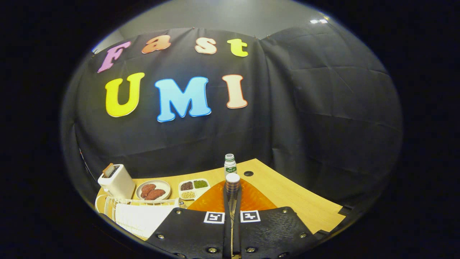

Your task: Take the plate from the dish rack, then take the spoon from the basket and place it into the plate.

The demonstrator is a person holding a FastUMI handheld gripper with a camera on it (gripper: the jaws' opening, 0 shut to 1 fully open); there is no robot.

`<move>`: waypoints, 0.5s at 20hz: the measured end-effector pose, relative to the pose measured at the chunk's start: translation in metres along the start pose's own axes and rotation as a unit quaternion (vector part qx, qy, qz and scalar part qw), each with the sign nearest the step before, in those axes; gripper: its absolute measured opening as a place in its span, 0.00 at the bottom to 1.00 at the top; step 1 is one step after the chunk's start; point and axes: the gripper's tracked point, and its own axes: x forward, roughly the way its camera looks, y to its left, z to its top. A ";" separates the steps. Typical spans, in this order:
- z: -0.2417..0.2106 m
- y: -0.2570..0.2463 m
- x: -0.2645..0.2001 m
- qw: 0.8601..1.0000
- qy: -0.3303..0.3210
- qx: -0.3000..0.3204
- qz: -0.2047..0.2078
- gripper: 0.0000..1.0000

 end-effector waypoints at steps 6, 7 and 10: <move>-0.027 0.075 -0.062 0.995 0.010 -0.050 0.086 0.02; -0.034 0.088 -0.071 0.993 0.014 -0.052 0.102 0.02; -0.056 0.125 -0.098 0.987 0.027 -0.057 0.148 0.02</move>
